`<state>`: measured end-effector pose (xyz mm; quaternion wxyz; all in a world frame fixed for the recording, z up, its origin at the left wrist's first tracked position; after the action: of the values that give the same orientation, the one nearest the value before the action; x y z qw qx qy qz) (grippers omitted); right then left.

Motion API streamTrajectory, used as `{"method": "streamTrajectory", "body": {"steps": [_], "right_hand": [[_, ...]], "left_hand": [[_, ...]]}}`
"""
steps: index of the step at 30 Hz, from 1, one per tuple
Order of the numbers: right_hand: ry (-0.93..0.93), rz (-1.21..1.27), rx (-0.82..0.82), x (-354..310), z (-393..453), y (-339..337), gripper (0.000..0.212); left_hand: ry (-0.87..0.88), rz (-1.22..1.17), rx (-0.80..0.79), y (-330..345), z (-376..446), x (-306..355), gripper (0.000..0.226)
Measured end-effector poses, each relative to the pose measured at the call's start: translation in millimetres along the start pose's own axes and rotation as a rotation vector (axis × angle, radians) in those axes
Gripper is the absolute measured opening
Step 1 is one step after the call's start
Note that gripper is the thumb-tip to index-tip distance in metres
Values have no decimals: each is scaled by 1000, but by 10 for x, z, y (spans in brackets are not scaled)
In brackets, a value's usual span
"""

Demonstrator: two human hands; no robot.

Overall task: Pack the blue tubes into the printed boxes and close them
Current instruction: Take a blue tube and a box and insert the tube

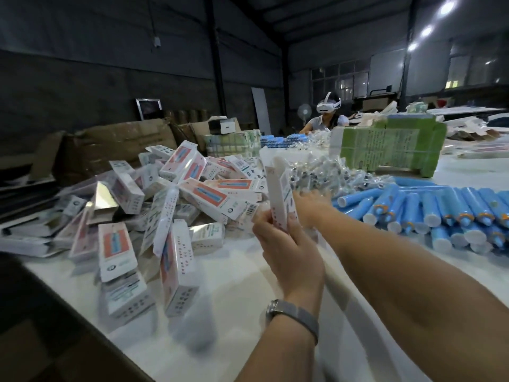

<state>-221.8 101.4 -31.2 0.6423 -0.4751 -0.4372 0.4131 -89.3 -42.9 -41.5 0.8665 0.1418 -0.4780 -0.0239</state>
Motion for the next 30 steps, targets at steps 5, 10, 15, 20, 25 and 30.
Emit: {"method": "streamTrajectory", "body": {"steps": [5, 10, 15, 20, 25, 30], "right_hand": [[-41, -42, 224, -1, 51, -76, 18], [-104, 206, 95, 125, -128, -180, 7], [-147, 343, 96, 213, -445, -338, 28], [-63, 597, 164, 429, -817, -413, 19], [35, 925, 439, 734, -1360, -756, 17], [-112, 1368, 756, 963, -1966, -1329, 49]], "left_hand": [[-15, -2, -18, 14, 50, -77, 19], [-42, -10, -26, 12, 81, -99, 18], [-45, -11, -23, 9, 73, -76, 24], [-33, -6, -83, 46, 3, 11, 15], [53, -39, -216, 127, -121, 106, 14], [86, -39, -379, 239, -274, 150, 21]]}}
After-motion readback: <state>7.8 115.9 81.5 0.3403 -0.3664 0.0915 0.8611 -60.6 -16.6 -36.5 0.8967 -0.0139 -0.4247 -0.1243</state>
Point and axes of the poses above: each hand's wrist, its own z-axis towards the middle knuckle, its own y-axis out of the palm, x = y × z, the point moved 5 cm from there along z, towards the middle knuckle, and after that the axes turned 8 degrees about -z, right-handed, at the moved point
